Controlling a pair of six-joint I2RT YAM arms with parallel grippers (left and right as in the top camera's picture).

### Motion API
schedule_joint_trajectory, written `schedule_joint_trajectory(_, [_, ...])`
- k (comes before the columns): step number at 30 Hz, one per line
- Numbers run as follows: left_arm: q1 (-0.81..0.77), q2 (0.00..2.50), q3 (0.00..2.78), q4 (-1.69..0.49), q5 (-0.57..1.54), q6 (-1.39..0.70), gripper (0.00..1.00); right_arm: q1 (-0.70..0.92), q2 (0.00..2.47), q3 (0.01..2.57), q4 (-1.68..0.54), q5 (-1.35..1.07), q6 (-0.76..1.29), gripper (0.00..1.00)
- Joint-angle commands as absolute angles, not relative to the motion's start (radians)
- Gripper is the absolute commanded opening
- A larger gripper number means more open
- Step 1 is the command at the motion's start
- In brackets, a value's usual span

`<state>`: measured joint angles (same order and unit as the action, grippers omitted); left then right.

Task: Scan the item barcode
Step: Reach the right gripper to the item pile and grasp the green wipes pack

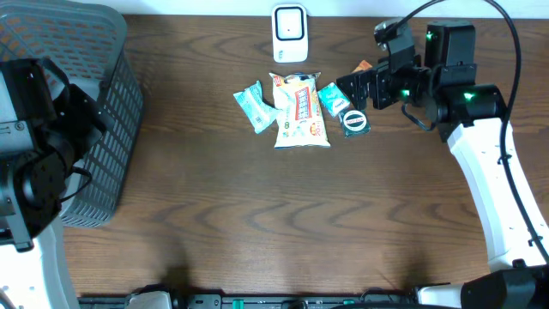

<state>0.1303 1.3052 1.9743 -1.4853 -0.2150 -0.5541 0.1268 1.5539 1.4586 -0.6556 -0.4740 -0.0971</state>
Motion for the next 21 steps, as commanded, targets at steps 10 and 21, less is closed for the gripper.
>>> schedule_joint_trajectory(10, [0.135, 1.306, 1.982, -1.488, -0.218, -0.563, 0.98, 0.152, 1.551, 1.477, -0.753, -0.481, -0.102, 0.99])
schedule_joint_trajectory(21, [0.135, 1.306, 1.982, -1.488, -0.218, -0.563, 0.98, 0.164, 1.556, 1.477, -0.684, -0.51, -0.04, 0.99])
